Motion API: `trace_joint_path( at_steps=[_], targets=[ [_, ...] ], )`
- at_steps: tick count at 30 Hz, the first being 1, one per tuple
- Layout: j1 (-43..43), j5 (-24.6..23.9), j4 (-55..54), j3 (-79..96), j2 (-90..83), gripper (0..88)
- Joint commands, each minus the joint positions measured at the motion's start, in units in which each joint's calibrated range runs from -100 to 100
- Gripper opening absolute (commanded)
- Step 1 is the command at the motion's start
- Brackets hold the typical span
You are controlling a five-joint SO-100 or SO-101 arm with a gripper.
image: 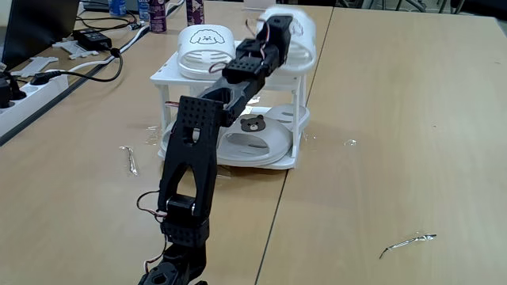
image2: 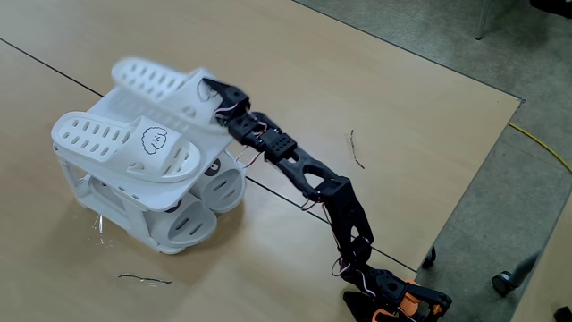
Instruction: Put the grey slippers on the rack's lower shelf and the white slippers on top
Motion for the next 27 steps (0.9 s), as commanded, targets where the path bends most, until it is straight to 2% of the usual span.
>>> trace_joint_path(
  at_steps=[1, 10, 13, 15, 27],
  targets=[
    [-3.2, 0.4, -0.2, -6.0, -0.8, 0.8],
    [-4.8, 0.4, -0.3, -1.1, -1.5, 3.3],
    [-4.9, 0.4, -0.5, 1.9, -2.6, 20.3],
    [-4.8, 0.4, -0.6, 4.4, -4.3, 26.5],
    [-2.0, 0.4, -0.9, 31.0, -28.0, 27.1]
  ],
)
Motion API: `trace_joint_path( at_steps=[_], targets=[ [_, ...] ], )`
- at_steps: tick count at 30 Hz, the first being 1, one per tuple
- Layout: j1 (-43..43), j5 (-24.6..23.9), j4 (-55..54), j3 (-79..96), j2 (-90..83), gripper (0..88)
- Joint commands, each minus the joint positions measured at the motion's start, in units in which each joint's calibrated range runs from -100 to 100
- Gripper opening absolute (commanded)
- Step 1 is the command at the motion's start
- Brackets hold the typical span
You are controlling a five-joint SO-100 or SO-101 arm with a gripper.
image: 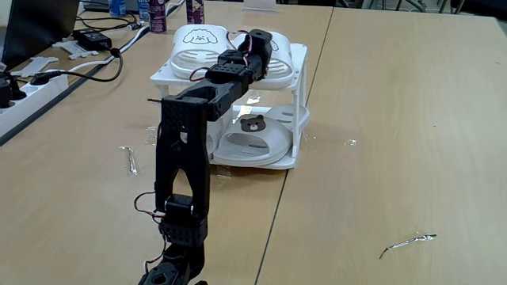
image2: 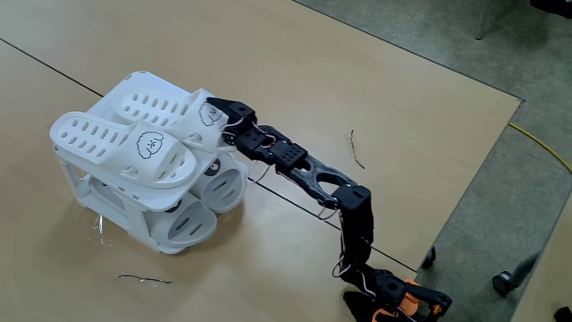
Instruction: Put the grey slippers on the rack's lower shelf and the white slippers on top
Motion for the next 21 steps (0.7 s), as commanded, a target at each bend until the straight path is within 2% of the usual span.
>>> trace_joint_path(
  at_steps=[1, 15, 21],
  targets=[
    [0.2, 0.4, -0.6, 3.7, -10.7, 27.6],
    [-1.2, 0.4, -0.6, 5.4, -15.1, 27.3],
    [-1.1, 0.4, -0.6, 20.9, -27.7, 27.2]
  ],
)
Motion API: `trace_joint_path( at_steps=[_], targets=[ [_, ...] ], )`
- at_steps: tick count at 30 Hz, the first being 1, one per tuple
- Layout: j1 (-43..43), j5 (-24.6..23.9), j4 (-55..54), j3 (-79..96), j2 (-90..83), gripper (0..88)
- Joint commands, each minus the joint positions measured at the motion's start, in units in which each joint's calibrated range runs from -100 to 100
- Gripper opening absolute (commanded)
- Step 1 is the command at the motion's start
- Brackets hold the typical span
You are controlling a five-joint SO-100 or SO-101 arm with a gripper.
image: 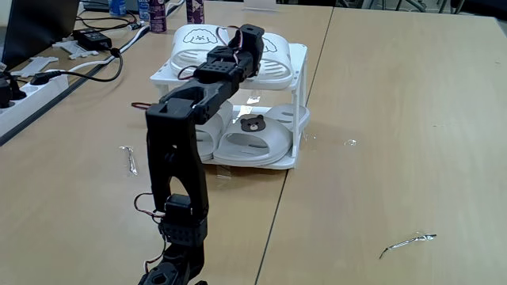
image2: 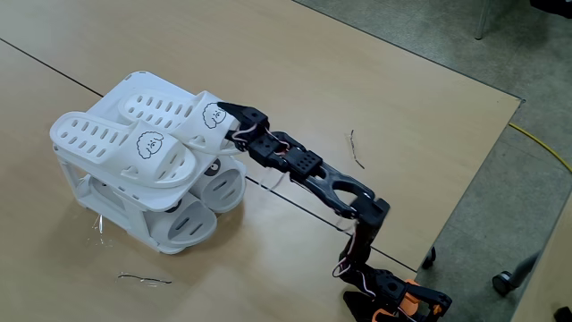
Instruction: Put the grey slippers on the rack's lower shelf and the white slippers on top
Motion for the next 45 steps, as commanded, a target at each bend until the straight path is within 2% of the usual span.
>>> trace_joint_path(
  at_steps=[1, 10, 14, 21, 36, 40, 42, 45],
  targets=[
    [-0.3, 0.4, -0.7, 9.5, -15.4, 27.2],
    [-0.2, 0.4, -0.7, 31.5, -38.4, 26.5],
    [-0.2, 0.4, -0.6, 43.6, -46.1, 0.0],
    [2.5, 0.4, -0.6, 50.4, -44.7, 0.6],
    [2.0, 0.4, -0.7, 18.7, -12.0, 0.6],
    [3.1, 0.4, -0.6, 20.9, -13.4, 0.6],
    [5.9, 0.4, -0.6, 24.9, -20.2, 0.6],
    [4.7, 0.4, -0.7, 34.8, -34.4, 0.6]
  ],
)
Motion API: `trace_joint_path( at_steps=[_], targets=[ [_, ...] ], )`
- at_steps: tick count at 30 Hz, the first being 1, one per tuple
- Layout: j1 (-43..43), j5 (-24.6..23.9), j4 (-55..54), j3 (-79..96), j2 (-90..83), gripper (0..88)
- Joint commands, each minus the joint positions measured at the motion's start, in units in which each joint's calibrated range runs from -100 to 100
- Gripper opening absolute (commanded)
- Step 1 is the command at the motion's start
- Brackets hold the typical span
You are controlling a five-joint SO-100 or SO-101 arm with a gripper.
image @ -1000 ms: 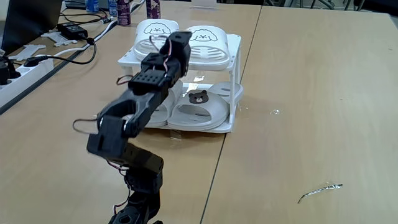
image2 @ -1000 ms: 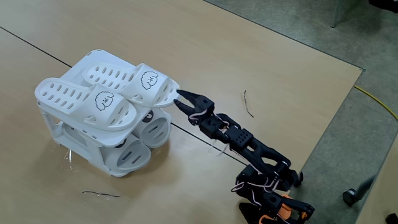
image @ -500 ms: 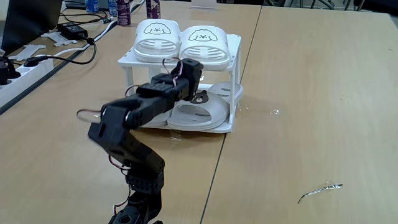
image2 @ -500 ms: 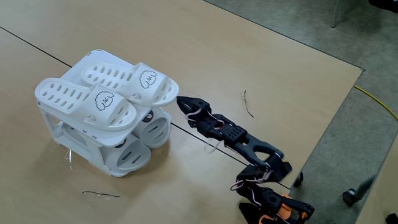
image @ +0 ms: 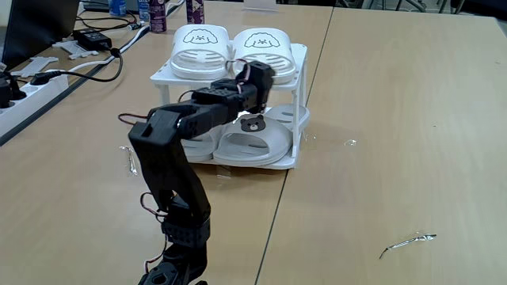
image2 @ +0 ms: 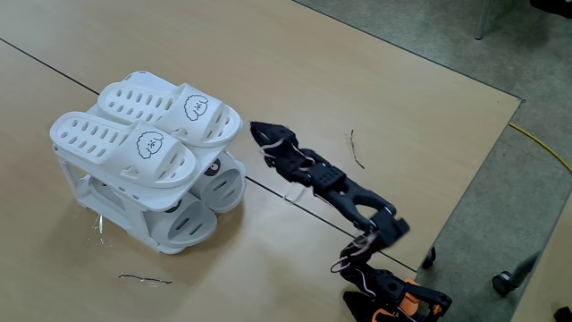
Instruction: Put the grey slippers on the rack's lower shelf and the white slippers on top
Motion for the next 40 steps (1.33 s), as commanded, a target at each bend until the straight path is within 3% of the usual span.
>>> trace_joint_path(
  at_steps=[1, 4, 11, 16, 21, 40],
  targets=[
    [-2.4, 0.4, -0.8, 9.4, -21.7, 0.6],
    [-8.6, 0.4, -9.2, 20.3, -34.9, 0.6],
    [-12.4, 0.4, -61.7, 43.8, -56.1, 0.6],
    [-12.5, 0.4, -78.5, 55.5, -75.5, 0.6],
    [-13.1, 0.4, -95.6, 55.2, -75.9, 0.6],
    [-12.6, 0.4, -97.7, 55.2, -75.9, 0.6]
  ],
)
